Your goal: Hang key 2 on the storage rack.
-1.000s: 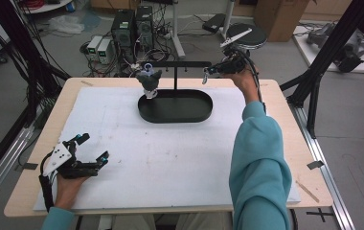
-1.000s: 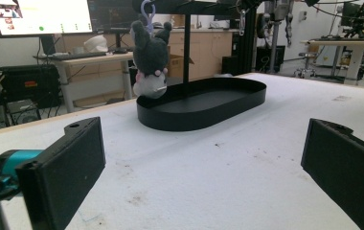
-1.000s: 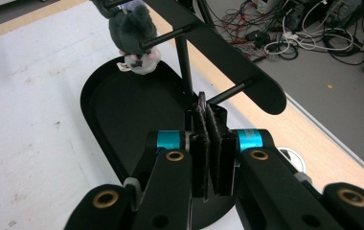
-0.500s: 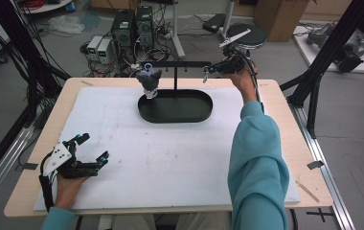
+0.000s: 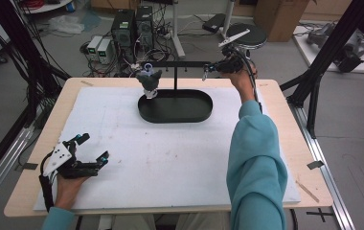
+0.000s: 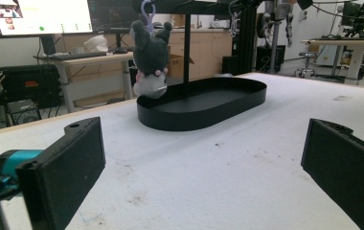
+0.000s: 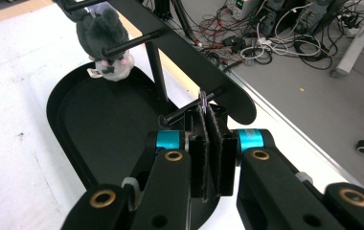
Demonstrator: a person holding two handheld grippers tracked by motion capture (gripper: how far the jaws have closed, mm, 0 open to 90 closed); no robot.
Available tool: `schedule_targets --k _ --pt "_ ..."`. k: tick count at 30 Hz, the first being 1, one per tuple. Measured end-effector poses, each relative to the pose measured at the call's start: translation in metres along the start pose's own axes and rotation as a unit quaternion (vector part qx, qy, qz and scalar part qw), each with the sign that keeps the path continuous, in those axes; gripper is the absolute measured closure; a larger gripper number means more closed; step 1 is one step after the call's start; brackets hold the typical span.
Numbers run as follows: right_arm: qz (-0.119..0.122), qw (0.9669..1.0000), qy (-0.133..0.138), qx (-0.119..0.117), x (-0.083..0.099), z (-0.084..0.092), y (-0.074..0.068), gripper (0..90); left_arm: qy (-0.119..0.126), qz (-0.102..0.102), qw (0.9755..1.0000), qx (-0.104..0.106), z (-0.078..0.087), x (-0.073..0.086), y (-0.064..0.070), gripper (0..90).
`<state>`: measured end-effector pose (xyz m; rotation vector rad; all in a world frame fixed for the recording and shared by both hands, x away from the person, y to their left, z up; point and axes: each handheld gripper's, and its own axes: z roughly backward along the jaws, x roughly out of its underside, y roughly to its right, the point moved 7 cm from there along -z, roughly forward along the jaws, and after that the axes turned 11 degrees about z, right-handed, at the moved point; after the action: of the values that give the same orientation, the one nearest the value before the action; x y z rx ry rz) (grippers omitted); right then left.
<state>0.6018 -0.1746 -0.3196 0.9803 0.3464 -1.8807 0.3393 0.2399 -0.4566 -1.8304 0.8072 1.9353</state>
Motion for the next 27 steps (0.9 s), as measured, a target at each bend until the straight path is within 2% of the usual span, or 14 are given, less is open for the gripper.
schedule_targets --k 6,11,13,15,16,18,21,23,25,26,27 --pt "-0.017 0.9998 0.006 0.010 0.000 0.001 0.002 82.5 0.000 -0.001 1.0000 0.001 0.000 0.000 0.000 1.7" --pt "-0.017 0.9997 0.009 0.017 0.002 0.005 0.006 80.2 0.000 0.000 1.0000 0.000 0.000 0.000 0.000 1.7" --pt "-0.024 0.9995 0.017 0.015 0.001 0.009 0.006 75.7 0.001 0.000 1.0000 -0.001 0.000 0.000 0.000 1.7" --pt "-0.039 0.9988 0.030 0.004 0.000 0.013 0.003 61.3 -0.001 -0.001 1.0000 0.000 0.000 0.000 0.000 1.7" --pt "-0.049 0.9978 0.043 -0.009 -0.001 0.014 0.001 51.0 0.001 -0.001 1.0000 -0.002 0.000 0.000 0.000 1.7" --pt "-0.053 0.9957 0.064 -0.042 -0.003 0.021 -0.007 39.5 0.002 -0.001 1.0000 -0.002 0.000 0.000 0.000 1.8" --pt "-0.035 0.9946 0.096 -0.022 0.000 0.038 -0.017 18.3 0.002 0.000 1.0000 -0.002 0.000 0.000 0.000 1.7" --pt "-0.053 0.9928 0.105 -0.021 0.005 0.049 -0.021 1.6 0.003 -0.001 1.0000 -0.002 0.000 0.000 0.001 1.7" --pt "-0.054 0.9901 0.130 -0.006 0.011 0.064 -0.027 0.6 0.000 -0.003 1.0000 -0.002 0.000 0.000 0.000 1.8" --pt "-0.058 0.9899 0.130 -0.005 0.015 0.070 -0.029 0.6 0.001 -0.002 1.0000 -0.002 0.000 0.000 0.001 1.7" --pt "-0.063 0.9896 0.129 0.010 0.019 0.076 -0.032 0.6 0.002 -0.002 1.0000 -0.003 0.000 0.000 0.000 1.7"
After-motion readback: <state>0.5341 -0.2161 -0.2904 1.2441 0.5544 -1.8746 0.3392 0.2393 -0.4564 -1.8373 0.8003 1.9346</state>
